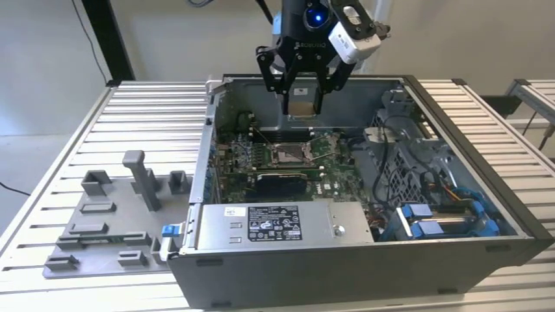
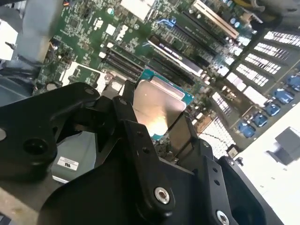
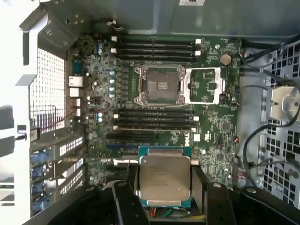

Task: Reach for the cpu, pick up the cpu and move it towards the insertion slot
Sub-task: 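Pick up the cpu and move it towards the insertion slot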

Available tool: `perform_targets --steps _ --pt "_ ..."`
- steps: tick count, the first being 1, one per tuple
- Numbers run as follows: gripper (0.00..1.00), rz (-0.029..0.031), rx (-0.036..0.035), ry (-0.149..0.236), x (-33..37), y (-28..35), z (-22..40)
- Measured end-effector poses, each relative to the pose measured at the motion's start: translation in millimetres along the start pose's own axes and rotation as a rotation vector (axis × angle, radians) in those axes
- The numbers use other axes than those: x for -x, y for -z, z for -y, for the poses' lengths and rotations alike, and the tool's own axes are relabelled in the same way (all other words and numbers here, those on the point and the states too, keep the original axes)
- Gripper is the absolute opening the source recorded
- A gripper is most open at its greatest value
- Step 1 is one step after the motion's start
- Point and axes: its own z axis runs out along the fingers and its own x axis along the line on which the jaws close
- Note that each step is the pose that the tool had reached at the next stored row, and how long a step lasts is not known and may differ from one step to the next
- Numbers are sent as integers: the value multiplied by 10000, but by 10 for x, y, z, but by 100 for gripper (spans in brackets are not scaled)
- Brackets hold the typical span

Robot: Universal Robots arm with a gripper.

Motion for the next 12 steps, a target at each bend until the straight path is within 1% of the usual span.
perform_targets --steps 4,10,12 --pt "0 35 0 0 0 -41 -178" --pt "0 50 -2 1 0 -55 -452" --pt "0 89 0 0 0 -56 -535"
